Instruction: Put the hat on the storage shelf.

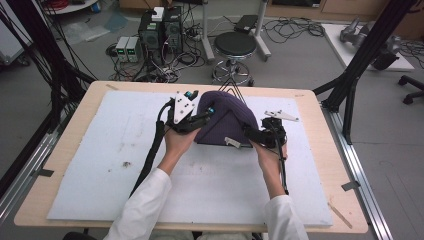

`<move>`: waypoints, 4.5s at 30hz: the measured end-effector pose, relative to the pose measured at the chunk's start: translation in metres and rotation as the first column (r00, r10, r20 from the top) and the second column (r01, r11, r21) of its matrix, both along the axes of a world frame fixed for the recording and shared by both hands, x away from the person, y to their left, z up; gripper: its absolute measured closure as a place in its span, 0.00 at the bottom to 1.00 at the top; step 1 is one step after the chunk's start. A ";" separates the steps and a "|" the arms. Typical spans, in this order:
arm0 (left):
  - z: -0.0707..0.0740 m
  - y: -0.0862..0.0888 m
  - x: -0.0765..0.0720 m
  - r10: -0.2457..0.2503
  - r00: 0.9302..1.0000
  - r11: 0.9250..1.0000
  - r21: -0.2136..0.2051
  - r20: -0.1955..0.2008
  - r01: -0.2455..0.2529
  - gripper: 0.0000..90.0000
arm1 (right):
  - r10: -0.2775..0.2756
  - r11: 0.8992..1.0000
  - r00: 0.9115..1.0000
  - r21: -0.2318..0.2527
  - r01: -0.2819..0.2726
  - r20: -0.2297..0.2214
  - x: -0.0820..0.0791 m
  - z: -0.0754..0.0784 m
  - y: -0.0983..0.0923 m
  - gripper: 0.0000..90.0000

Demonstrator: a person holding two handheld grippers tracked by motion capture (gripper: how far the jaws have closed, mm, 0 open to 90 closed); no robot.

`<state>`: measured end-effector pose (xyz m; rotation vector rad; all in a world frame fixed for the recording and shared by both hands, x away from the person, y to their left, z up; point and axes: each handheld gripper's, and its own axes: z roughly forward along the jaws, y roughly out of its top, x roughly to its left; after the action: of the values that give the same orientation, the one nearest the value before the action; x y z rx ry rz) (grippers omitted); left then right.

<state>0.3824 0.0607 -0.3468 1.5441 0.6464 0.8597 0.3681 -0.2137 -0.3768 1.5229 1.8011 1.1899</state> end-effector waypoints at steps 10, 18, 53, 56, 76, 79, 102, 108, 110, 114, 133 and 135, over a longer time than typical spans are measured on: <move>0.008 0.016 -0.011 -0.005 1.000 1.000 0.001 0.013 0.005 0.35 | 0.032 0.997 0.994 0.073 -0.040 0.101 -0.013 0.015 -0.002 0.19; 0.012 0.032 -0.020 0.014 1.000 1.000 -0.023 0.024 -0.013 0.34 | 0.041 0.998 0.984 0.039 -0.048 0.173 -0.025 0.024 0.003 0.14; -0.007 0.162 -0.076 0.185 0.982 0.973 -0.147 0.039 -0.177 0.32 | -0.003 1.000 0.982 -0.025 0.007 0.187 -0.075 0.031 -0.034 0.13; -0.009 0.174 -0.085 0.203 0.978 0.969 -0.152 0.042 -0.195 0.32 | -0.030 0.999 0.979 -0.008 0.032 0.200 -0.082 0.026 -0.044 0.13; -0.044 0.217 -0.103 0.293 0.956 0.941 -0.175 -0.007 -0.290 0.27 | -0.129 0.992 0.961 0.036 0.124 0.243 -0.103 -0.034 -0.072 0.13; -0.050 0.222 -0.107 0.302 0.953 0.939 -0.166 -0.019 -0.301 0.27 | -0.145 0.989 0.944 0.036 0.141 0.297 -0.110 -0.040 -0.071 0.13; -0.085 0.244 -0.127 0.372 0.926 0.911 -0.167 -0.060 -0.377 0.26 | -0.194 0.981 0.907 0.046 0.191 0.373 -0.126 -0.059 -0.066 0.13; -0.086 0.244 -0.126 0.364 0.929 0.913 -0.172 -0.069 -0.370 0.26 | -0.195 0.980 0.911 0.040 0.194 0.363 -0.124 -0.061 -0.067 0.13; -0.087 0.244 -0.126 0.362 0.929 0.912 -0.178 -0.080 -0.370 0.25 | -0.194 0.980 0.915 0.039 0.193 0.354 -0.123 -0.061 -0.066 0.13; -0.087 0.243 -0.126 0.362 0.929 0.911 -0.181 -0.075 -0.370 0.24 | -0.192 0.981 0.915 0.034 0.192 0.356 -0.123 -0.061 -0.067 0.13; -0.088 0.243 -0.126 0.340 0.936 0.916 -0.196 -0.089 -0.351 0.25 | -0.198 0.980 0.921 0.054 0.190 0.337 -0.122 -0.063 -0.069 0.13; -0.088 0.243 -0.125 0.338 0.937 0.916 -0.197 -0.090 -0.350 0.25 | -0.199 0.980 0.921 0.056 0.191 0.335 -0.122 -0.063 -0.069 0.13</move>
<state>0.2570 0.3039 -0.4344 1.2837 1.0380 0.9787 0.2463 -0.2830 -0.4398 1.3718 1.3814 1.2860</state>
